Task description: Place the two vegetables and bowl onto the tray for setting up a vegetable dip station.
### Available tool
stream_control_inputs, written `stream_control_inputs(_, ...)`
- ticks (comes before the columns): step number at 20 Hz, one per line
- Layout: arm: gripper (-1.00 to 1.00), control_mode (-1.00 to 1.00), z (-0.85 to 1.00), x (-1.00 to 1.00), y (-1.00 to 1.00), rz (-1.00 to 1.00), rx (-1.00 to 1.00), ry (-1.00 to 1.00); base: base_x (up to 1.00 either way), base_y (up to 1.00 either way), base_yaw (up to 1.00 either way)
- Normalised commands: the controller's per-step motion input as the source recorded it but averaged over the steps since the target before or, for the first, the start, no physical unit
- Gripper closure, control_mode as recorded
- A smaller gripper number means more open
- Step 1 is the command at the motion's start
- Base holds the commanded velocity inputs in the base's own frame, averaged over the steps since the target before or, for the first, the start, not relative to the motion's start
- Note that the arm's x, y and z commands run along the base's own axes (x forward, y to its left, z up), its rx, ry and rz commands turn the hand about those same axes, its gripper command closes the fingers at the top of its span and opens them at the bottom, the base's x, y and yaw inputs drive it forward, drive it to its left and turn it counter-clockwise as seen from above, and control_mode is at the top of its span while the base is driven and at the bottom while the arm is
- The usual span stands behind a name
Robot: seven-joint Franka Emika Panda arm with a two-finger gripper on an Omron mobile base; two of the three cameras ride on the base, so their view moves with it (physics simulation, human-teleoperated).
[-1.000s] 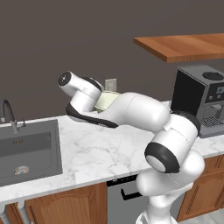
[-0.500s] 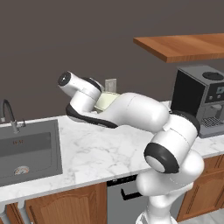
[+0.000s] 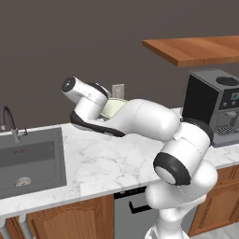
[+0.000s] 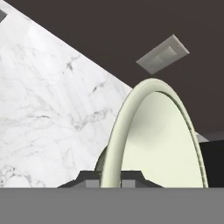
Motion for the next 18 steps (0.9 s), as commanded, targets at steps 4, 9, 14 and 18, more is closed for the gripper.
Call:
stream_control_inputs(4,1.00,1.00,0.00,0.00,0.00,0.00,0.00,0.00,-0.02,0.00,0.00)
stream_control_inputs(9,1.00,1.00,0.00,0.00,0.00,0.00,0.00,0.00,-0.11,0.14,0.00)
stream_control_inputs(14,1.00,1.00,0.00,0.00,0.00,0.00,0.00,0.00,-0.12,0.48,0.00)
stream_control_inputs(18,1.00,1.00,0.00,0.00,0.00,0.00,0.00,0.00,-0.04,0.55,0.00)
